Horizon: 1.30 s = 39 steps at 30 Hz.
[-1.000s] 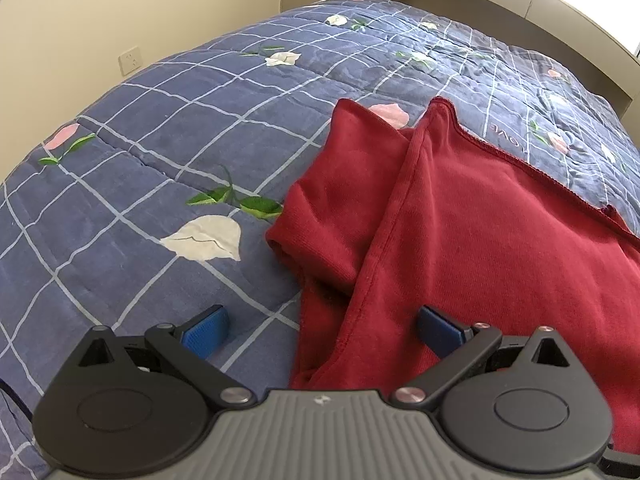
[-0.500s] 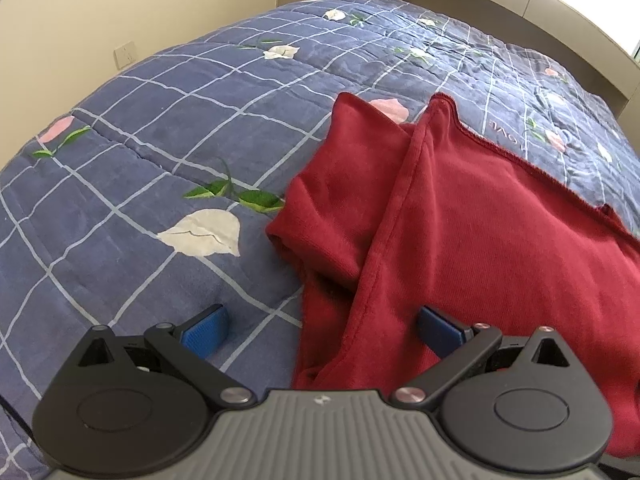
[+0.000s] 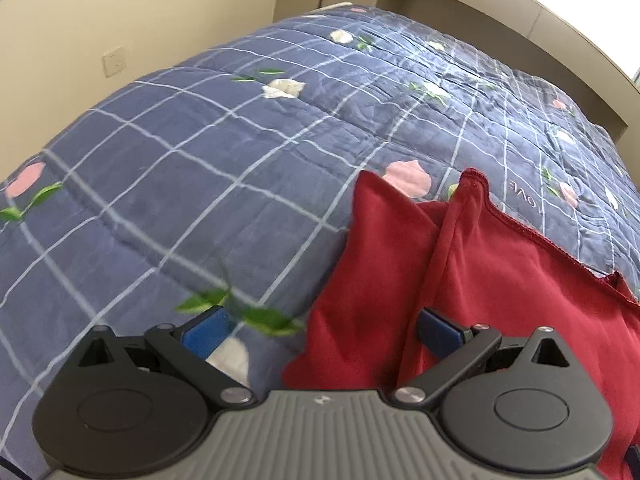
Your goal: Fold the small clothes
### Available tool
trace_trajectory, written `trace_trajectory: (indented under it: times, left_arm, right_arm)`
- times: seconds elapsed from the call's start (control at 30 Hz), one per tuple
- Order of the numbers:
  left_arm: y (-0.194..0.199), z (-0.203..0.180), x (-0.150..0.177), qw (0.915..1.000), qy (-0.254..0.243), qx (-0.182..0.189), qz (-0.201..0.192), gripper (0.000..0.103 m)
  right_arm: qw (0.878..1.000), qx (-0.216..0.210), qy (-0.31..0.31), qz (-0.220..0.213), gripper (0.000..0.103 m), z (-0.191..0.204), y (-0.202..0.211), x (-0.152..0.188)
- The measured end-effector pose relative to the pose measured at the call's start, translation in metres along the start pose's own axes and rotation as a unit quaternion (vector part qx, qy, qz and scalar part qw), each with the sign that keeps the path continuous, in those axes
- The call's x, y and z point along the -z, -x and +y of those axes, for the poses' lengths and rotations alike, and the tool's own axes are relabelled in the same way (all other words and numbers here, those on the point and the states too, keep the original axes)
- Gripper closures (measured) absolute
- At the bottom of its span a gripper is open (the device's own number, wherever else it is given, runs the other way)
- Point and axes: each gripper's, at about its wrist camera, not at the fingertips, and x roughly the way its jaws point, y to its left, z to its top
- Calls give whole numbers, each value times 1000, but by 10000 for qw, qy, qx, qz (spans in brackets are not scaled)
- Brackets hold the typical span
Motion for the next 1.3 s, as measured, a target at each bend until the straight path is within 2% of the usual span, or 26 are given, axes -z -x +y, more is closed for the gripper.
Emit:
trace_trajectory:
  times: [0.1,0.2,0.27,0.3,0.33,0.37,0.4,0.43,0.47,0.73,0.97,1.13,1.3]
  left_arm:
    - [2,-7,-2,9999,-77,68,-42,9]
    - [5,-15,-2,9995,-228,234,-44,27]
    - [5,-19,-3,9991,-258,328,16,44]
    - [5,-21,-3,9990,-250,360,35,49]
    - [6,-23,-4,9990,-253,375,51,63]
    - [7,-26,-5,9989,-270,381,86,82]
    - [9,-29,-6,9989,-312,337,91,91]
    - [13,-33,-7,9990,-394,220,45,95]
    - [17,-36,-7,9987,-484,188,-9,97]
    - [60,-61,-13,9947,-744,662,-273,98]
    - [98,-104,-20,9885,-955,1111,-374,99]
    - [115,-151,-20,9841,-981,1464,-231,99]
    - [124,-225,-1,9735,-1387,1816,47,99]
  right_arm:
    - [10000,-2,-2,-1,1,0,0,0]
    - [10000,-3,-2,0,1,0,0,0]
    - [10000,-7,-6,-1,1,0,0,0]
    - [10000,-11,-10,-1,1,0,0,0]
    - [10000,-12,-14,-1,1,0,0,0]
    - [10000,-15,-16,-1,1,0,0,-1]
    - [10000,-18,-21,-2,1,0,1,-1]
    - [10000,-21,-26,-4,1,0,1,-1]
    - [10000,-27,-31,-1,0,0,1,-1]
    - [9990,-380,-173,172,1,-16,3,-12]
    - [9998,-183,-106,42,0,-57,26,-19]
    - [9999,-59,-55,109,1,-98,49,-7]
    - [9994,198,-136,249,1,-136,74,19]
